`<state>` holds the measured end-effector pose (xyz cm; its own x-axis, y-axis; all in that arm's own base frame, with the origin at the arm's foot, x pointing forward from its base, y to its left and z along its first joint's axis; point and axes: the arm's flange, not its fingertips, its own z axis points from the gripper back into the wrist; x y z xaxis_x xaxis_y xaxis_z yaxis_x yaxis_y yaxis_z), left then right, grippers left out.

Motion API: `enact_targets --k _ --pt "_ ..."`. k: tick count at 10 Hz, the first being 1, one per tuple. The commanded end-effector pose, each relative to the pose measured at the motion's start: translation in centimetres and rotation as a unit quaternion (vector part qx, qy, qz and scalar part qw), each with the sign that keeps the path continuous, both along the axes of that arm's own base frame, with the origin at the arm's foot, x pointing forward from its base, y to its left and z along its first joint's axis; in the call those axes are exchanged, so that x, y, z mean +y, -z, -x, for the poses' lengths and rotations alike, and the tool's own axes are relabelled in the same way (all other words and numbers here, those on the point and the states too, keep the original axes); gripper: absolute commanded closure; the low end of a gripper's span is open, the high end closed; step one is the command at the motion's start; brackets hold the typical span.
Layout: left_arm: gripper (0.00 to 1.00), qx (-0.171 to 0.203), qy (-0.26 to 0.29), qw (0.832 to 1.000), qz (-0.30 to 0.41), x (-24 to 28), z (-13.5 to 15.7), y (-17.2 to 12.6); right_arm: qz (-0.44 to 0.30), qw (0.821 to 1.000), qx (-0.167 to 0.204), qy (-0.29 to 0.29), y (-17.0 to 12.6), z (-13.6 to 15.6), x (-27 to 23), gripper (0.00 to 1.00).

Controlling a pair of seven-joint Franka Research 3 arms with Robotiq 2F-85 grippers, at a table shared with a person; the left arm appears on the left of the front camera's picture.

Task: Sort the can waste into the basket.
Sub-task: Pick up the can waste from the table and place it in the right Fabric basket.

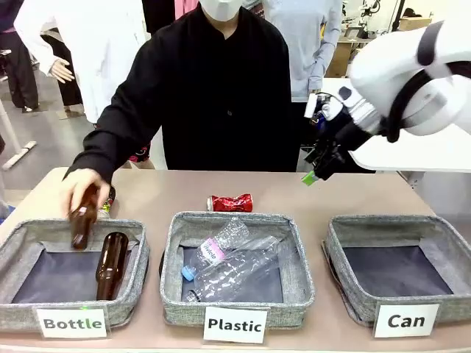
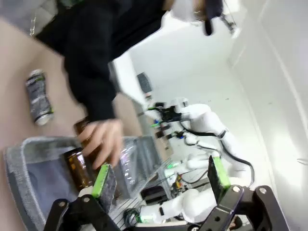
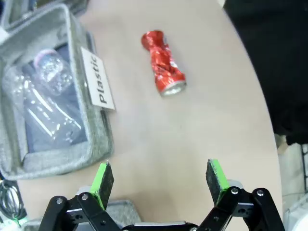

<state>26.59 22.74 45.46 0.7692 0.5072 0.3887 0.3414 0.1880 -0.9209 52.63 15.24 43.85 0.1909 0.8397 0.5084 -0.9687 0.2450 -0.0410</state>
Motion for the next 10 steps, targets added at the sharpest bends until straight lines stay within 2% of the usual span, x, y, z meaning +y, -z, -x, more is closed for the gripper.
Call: enact_targets --k 1,3,4,5,7,10 --pt "0.0 -0.065 -0.022 0.995 0.066 5.5 5.2 -6.6 0.051 0.998 0.011 -0.032 -0.5 -3.7 3.2 0.0" --pt "0.0 -0.088 -0.005 0.994 0.06 8.9 9.3 -8.2 0.071 0.994 0.03 -0.081 0.0 -6.6 6.2 0.0" --pt "0.0 -0.11 -0.019 0.992 0.059 10.1 11.2 -8.0 0.084 0.99 0.034 -0.105 0.4 -7.4 7.7 0.0" --pt "0.0 -0.117 -0.034 0.991 0.061 10.7 11.9 -7.7 0.097 0.988 0.033 -0.113 0.5 -8.2 8.9 0.0" --pt "0.0 -0.102 -0.012 0.994 0.048 9.1 10.6 -7.4 0.107 0.985 0.036 -0.129 0.7 -8.8 10.3 0.0" --pt "0.0 -0.066 0.05 0.997 -0.008 1.9 6.8 -5.9 0.151 0.979 0.044 -0.134 1.4 -7.8 12.5 0.0"
